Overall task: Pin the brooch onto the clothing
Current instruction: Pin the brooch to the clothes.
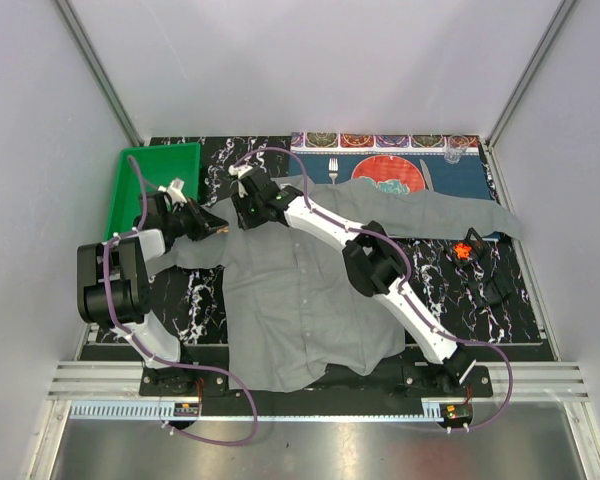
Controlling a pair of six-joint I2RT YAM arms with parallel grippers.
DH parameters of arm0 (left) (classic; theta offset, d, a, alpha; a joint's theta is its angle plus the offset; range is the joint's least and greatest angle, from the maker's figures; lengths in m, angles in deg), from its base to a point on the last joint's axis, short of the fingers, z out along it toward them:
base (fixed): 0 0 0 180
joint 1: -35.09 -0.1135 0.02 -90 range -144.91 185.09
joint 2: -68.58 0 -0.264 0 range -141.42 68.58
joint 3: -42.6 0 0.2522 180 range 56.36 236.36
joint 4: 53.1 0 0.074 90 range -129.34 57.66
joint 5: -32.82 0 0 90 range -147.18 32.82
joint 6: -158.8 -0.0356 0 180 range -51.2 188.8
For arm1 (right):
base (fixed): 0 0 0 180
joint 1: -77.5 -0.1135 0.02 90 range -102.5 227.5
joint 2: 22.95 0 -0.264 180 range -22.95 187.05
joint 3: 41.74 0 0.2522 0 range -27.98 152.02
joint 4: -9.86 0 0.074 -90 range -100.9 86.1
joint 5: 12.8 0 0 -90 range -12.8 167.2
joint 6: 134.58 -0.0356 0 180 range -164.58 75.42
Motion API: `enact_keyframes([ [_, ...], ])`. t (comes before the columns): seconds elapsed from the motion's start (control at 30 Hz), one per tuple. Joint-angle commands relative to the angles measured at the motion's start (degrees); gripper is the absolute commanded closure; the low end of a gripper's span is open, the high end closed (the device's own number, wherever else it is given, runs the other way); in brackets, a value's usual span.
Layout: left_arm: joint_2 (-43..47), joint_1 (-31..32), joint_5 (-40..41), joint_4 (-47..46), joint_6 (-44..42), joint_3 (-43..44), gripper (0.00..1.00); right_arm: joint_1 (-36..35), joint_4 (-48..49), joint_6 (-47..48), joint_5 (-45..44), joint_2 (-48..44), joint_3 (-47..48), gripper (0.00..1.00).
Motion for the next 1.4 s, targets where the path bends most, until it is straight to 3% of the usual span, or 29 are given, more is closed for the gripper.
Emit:
enact_keyframes([
  [0.0,1.5,-0.4,-0.1,-4.3,0.3,-0.2,1.00,-0.8,1.3,1.2,-3.4,-0.3,1.4,0.62],
  [0.5,1.3,-1.2,-0.6,-5.9,1.3,-1.5,1.00,-0.6,1.3,2.1,-4.7,3.6,0.6,0.65],
  [0.57,1.2,-1.2,-0.6,-5.9,1.3,-1.5,1.00,-0.7,1.5,2.4,-6.2,3.9,0.5,0.75],
  [0.63,1.2,-1.2,-0.7,-6.0,1.1,-1.8,1.00,-0.7,1.3,2.1,-6.4,3.7,0.3,0.99],
  [0.67,1.2,-1.2,-0.7,-6.0,1.0,-1.8,1.00,-0.7,1.2,1.9,-6.2,3.2,0.4,1.00],
  [0.97,-0.2,-0.7,-1.6,-9.5,2.5,-2.6,1.00,1.5,0.5,-1.4,3.3,-6.0,0.4,1.00],
  [1.2,-3.6,1.6,-2.9,-15.3,5.8,-1.5,1.00,3.1,1.0,-5.3,13.7,-7.6,-1.9,1.00],
  [1.37,-6.9,2.1,-4.3,-21.1,9.8,-0.1,1.00,4.3,1.2,-7.6,15.5,-7.4,-3.4,1.00],
])
